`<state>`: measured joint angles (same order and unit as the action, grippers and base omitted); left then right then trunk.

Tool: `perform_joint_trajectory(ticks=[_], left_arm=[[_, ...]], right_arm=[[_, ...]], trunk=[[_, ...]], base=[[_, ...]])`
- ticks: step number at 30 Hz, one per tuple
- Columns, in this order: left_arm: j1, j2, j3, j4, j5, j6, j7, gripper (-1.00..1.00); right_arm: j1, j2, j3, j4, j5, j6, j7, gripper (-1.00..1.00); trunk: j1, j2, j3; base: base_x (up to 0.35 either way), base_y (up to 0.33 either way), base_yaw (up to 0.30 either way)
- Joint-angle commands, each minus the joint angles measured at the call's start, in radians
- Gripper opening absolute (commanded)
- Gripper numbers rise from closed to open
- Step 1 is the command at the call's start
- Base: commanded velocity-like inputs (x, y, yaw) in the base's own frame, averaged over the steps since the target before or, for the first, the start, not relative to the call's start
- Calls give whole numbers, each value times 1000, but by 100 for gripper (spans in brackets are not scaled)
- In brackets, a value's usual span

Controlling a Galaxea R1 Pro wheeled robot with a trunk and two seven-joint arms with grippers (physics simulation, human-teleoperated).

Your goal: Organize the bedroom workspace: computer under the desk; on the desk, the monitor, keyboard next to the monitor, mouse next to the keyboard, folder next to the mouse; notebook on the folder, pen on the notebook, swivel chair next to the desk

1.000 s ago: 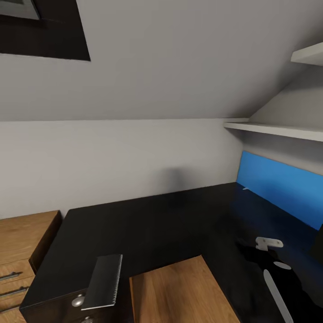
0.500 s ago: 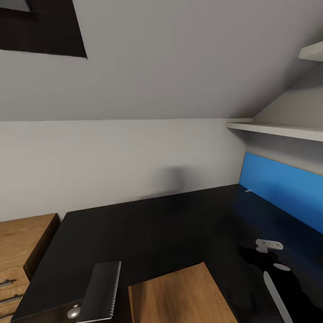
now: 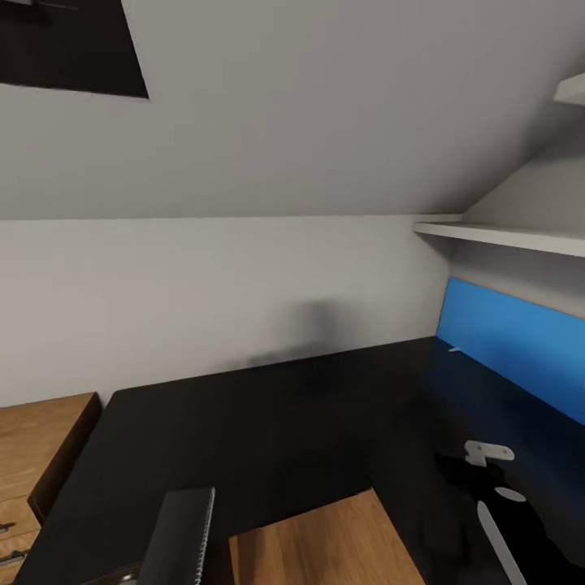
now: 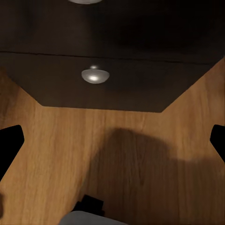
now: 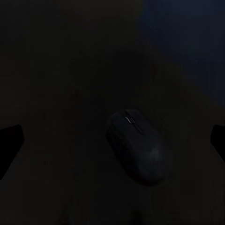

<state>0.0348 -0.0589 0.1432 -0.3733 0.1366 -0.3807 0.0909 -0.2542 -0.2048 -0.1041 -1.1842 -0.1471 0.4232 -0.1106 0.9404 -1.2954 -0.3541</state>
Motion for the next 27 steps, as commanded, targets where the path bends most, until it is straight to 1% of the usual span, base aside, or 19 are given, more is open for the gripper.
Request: perform_joint_trajectory(ticks=[1, 4, 6, 9, 10, 11, 12, 13, 16, 20, 21, 23, 25, 27], left_arm=[[0, 1, -2, -1, 8, -1, 1, 100], [0, 5, -2, 12, 8, -2, 1, 100], [0, 9, -2, 43, 7, -4, 1, 100], [1, 14, -2, 102, 6, -45, 0, 100], [1, 16, -2, 129, 6, -77, 0, 100], [1, 18, -2, 144, 6, -95, 0, 100], [1, 23, -3, 177, 6, -132, 0, 100], [1, 27, -3, 193, 5, -151, 0, 100], [1, 52, -4, 283, 4, -249, -1, 100], [1, 67, -5, 329, 4, -316, -17, 100], [2, 73, -5, 337, 5, -336, -33, 100], [3, 80, -5, 342, 5, -354, -50, 100], [4, 94, -5, 348, 5, -394, -81, 100], [7, 101, -5, 350, 5, -429, -94, 100]], right_arm=[[0, -1, 1, 0, -10, -4, -7, 100], [0, -1, 2, 2, -9, -16, -7, 100], [0, -1, 2, 2, -8, -21, -7, 100], [0, -1, 2, 3, -8, -24, -7, 100], [0, -1, 1, 3, -8, -25, -8, 100], [0, -1, 1, 3, -8, -25, -8, 100], [0, -1, 1, 2, -8, -25, -8, 100], [0, -1, 1, 2, -8, -25, -8, 100], [0, -1, 1, 2, -8, -26, -8, 100], [0, -1, 1, 2, -8, -26, -8, 100], [0, -2, 1, 2, -8, -26, -8, 100], [0, -2, 0, 2, -8, -26, -8, 100], [0, -3, 0, 2, -8, -26, -7, 100], [0, -3, 0, 2, -8, -26, -7, 100]], trunk=[[0, -1, -1], [0, -1, -1], [0, -1, -1], [0, -1, -1], [0, -1, -1], [0, -1, -1], [0, -1, -1], [0, -1, -1], [0, -1, -1], [0, -1, -1], [0, -1, -1], [0, -1, -1], [0, -1, -1], [0, -1, -1]], base=[[36, 0, 0], [21, 0, 0], [8, 0, 0], [3, 0, 0], [2, 0, 0], [1, 0, 0], [0, 0, 0], [0, 0, 0], [0, 0, 0], [0, 0, 0], [0, 0, 0], [0, 0, 0], [0, 0, 0], [0, 0, 0]])
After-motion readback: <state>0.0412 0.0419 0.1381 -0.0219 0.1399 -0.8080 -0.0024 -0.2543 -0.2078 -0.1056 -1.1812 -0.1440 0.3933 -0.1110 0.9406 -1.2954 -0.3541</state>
